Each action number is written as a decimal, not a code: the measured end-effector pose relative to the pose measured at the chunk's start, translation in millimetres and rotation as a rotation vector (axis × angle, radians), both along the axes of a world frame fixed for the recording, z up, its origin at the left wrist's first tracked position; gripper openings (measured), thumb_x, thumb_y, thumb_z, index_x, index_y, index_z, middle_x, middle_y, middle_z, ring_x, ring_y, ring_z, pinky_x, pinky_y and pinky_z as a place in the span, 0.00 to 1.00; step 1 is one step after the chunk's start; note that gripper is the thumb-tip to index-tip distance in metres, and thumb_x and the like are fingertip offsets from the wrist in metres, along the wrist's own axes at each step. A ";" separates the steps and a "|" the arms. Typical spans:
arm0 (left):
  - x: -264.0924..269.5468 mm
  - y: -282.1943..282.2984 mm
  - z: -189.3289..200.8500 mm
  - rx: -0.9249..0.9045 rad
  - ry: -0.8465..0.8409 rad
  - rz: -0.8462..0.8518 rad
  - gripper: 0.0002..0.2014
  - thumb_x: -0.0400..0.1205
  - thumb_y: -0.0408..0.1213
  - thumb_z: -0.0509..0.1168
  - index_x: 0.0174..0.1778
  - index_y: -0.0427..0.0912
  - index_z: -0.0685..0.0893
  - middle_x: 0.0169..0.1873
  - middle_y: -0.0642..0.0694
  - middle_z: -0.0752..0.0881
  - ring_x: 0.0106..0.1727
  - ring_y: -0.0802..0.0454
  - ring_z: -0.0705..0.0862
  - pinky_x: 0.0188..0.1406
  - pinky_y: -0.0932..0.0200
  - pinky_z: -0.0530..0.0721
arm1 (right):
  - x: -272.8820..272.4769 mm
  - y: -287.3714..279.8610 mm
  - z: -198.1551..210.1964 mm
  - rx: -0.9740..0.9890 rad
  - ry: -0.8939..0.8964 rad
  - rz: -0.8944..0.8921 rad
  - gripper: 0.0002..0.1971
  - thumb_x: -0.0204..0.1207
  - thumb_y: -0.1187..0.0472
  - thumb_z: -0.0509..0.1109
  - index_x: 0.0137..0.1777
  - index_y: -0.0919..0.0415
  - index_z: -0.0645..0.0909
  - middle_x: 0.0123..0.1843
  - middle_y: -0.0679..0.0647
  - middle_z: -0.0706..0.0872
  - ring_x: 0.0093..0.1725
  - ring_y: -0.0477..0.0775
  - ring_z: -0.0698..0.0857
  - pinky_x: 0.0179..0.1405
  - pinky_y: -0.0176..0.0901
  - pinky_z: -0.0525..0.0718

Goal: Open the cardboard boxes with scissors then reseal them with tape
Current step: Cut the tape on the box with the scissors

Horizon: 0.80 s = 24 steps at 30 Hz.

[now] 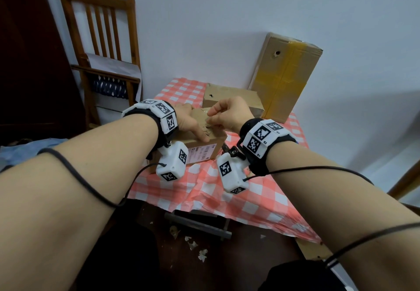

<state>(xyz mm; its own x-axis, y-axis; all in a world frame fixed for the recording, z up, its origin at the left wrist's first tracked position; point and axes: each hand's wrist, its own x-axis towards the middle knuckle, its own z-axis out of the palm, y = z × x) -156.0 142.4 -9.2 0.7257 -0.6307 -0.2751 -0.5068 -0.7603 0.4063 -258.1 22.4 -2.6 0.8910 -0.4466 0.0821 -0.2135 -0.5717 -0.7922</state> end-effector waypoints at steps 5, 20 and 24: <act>-0.7 0.6 0.6 0.030 -0.036 -0.017 0.59 0.44 0.69 0.77 0.72 0.48 0.69 0.57 0.48 0.80 0.58 0.46 0.79 0.61 0.45 0.80 | 0.2 2.6 -1.4 -0.254 -0.075 0.007 0.09 0.70 0.68 0.76 0.39 0.54 0.81 0.33 0.44 0.82 0.38 0.45 0.83 0.46 0.42 0.86; -4.8 2.5 2.9 0.004 -0.010 -0.014 0.63 0.39 0.67 0.79 0.71 0.49 0.68 0.55 0.49 0.80 0.55 0.47 0.81 0.58 0.46 0.83 | -15.4 -0.4 -0.1 -0.281 0.061 0.147 0.14 0.67 0.74 0.71 0.46 0.59 0.92 0.40 0.38 0.77 0.41 0.39 0.76 0.38 0.31 0.76; -6.0 3.8 4.5 0.011 -0.017 -0.013 0.62 0.40 0.67 0.79 0.71 0.48 0.68 0.55 0.49 0.81 0.54 0.47 0.81 0.58 0.46 0.83 | -16.7 -2.2 -1.9 -0.299 -0.016 0.160 0.12 0.68 0.72 0.71 0.46 0.60 0.92 0.40 0.40 0.77 0.45 0.43 0.77 0.42 0.34 0.77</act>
